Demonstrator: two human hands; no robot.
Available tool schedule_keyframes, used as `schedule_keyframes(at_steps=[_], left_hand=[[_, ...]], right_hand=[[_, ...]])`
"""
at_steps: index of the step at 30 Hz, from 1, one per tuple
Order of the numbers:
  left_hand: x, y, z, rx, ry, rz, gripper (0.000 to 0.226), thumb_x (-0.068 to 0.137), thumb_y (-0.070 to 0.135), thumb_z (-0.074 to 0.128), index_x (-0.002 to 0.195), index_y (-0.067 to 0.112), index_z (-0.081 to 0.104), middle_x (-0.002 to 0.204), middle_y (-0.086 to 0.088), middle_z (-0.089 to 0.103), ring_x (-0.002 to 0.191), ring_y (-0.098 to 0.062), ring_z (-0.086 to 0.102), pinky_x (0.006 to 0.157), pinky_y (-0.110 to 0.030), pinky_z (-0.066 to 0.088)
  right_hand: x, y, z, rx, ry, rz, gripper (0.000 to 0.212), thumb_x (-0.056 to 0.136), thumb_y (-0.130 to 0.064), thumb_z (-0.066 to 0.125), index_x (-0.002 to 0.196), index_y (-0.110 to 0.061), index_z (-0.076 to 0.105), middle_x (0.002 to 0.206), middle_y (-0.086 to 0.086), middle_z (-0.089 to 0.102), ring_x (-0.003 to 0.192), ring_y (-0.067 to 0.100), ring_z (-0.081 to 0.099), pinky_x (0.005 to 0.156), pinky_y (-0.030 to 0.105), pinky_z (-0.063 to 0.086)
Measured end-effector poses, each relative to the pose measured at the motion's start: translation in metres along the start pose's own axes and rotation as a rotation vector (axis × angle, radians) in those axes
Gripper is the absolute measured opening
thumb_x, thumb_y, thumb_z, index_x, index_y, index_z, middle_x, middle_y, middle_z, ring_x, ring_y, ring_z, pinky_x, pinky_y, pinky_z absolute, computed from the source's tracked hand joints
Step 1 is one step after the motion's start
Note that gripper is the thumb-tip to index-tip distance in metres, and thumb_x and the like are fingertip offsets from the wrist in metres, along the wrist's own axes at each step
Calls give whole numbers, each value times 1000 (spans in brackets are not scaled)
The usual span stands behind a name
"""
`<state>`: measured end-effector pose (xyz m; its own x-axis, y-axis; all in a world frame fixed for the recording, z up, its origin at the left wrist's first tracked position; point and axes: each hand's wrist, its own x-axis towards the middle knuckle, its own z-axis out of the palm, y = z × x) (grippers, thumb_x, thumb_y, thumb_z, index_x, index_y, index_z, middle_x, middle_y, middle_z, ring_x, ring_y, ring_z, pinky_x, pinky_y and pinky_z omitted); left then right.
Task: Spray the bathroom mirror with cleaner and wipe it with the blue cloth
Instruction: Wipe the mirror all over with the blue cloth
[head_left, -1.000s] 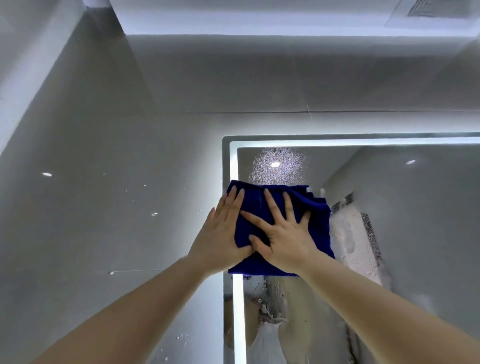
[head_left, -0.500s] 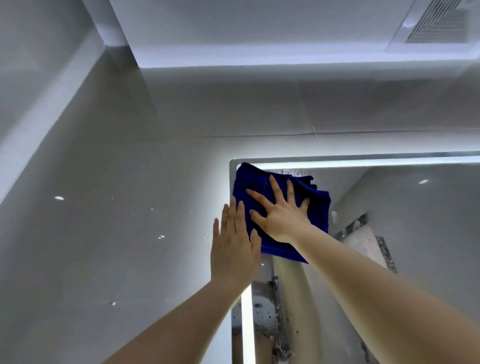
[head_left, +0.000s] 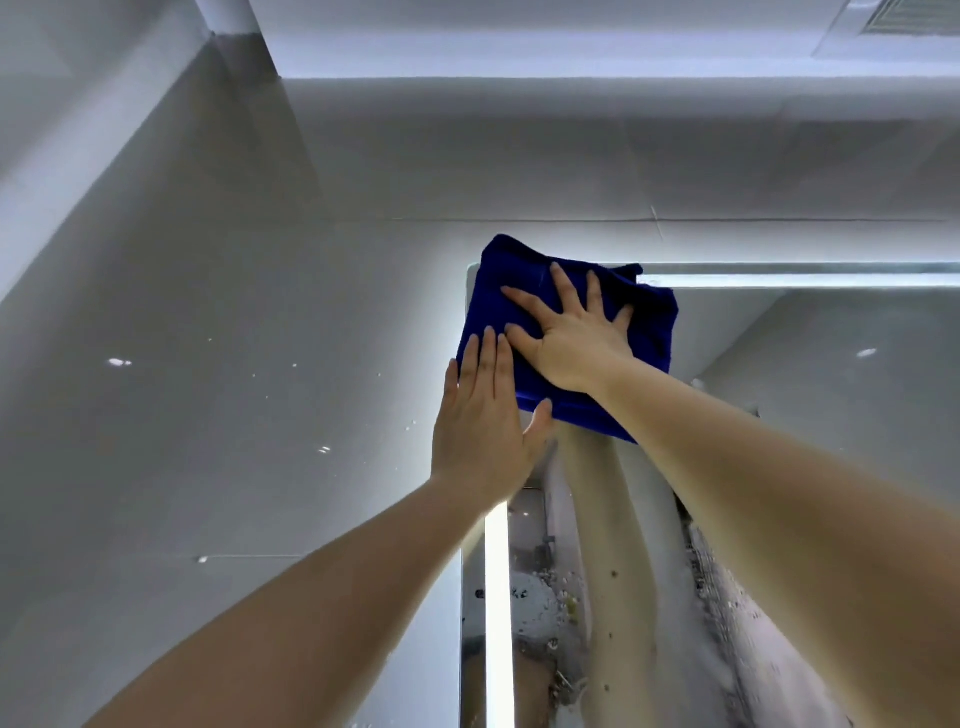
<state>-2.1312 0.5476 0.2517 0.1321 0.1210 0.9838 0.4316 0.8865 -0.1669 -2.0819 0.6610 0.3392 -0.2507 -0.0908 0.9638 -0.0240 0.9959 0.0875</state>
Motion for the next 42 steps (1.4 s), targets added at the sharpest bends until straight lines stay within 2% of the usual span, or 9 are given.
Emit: schedule_keyframes(at_steps=[4, 7, 10, 16, 22, 28, 34, 37, 42], left_hand=[[16, 9, -1, -4, -33, -57, 80, 91, 57, 24, 148, 9, -6, 158, -7, -7, 145, -18, -10, 118, -36, -4], [30, 13, -4, -24, 46, -140, 82, 85, 58, 12, 146, 9, -14, 156, -6, -17, 144, -17, -15, 117, -36, -7], [44, 14, -8, -12, 81, -152, 82, 80, 59, -1, 143, 10, -21, 156, -5, -18, 144, -15, -15, 116, -34, -8], [56, -1, -19, 4, 44, -169, 73, 96, 48, 21, 146, 8, -13, 157, -6, -13, 144, -17, -12, 117, -35, -6], [54, -10, -24, 111, -66, -106, 74, 87, 55, 3, 148, 16, -11, 157, -1, -14, 144, -16, -12, 114, -33, -10], [63, 5, -22, 110, -136, -74, 68, 95, 52, 16, 148, 19, -9, 157, 2, -14, 143, -14, -15, 116, -36, -10], [74, 36, -14, 103, -128, -49, 67, 95, 53, 18, 150, 21, -2, 157, 4, -9, 144, -13, -11, 112, -34, -13], [71, 64, -4, 170, -153, 39, 65, 92, 57, 17, 150, 27, 8, 157, 5, -10, 144, -16, -14, 114, -39, -14], [75, 125, -1, 122, -252, 38, 62, 95, 53, 16, 149, 28, -4, 157, 4, -12, 144, -18, -14, 114, -40, -9]], right_hand=[[12, 6, -4, 6, 13, -14, 52, 91, -65, 20, 140, -60, 5, 159, -6, -12, 145, 30, -18, 108, 67, -4], [18, 7, -4, -21, 25, -23, 52, 90, -66, 20, 140, -60, 4, 159, -7, -11, 145, 30, -16, 108, 66, -4], [22, 15, -6, -24, 47, -57, 51, 91, -65, 21, 139, -61, 4, 159, -8, -10, 145, 29, -16, 109, 66, -3], [27, 29, -6, -18, 78, -85, 49, 92, -64, 19, 139, -62, 5, 160, -10, -8, 146, 27, -13, 111, 64, -3], [25, 71, -13, -5, 65, -24, 49, 92, -64, 18, 139, -62, 5, 159, -12, -8, 146, 26, -11, 110, 65, -1], [16, 125, -22, 11, 58, 90, 49, 92, -65, 17, 139, -62, 2, 159, -12, -9, 146, 25, -12, 111, 64, 0], [-8, 174, -30, 29, 53, 189, 50, 92, -65, 16, 140, -61, 2, 159, -11, -10, 146, 26, -12, 111, 65, 0], [-16, 187, -33, 33, 34, 180, 51, 92, -65, 17, 141, -60, 3, 159, -11, -11, 146, 26, -13, 111, 65, 0], [-21, 206, -36, 35, 22, 121, 51, 92, -65, 18, 140, -60, 2, 159, -10, -13, 145, 27, -15, 110, 64, 0]])
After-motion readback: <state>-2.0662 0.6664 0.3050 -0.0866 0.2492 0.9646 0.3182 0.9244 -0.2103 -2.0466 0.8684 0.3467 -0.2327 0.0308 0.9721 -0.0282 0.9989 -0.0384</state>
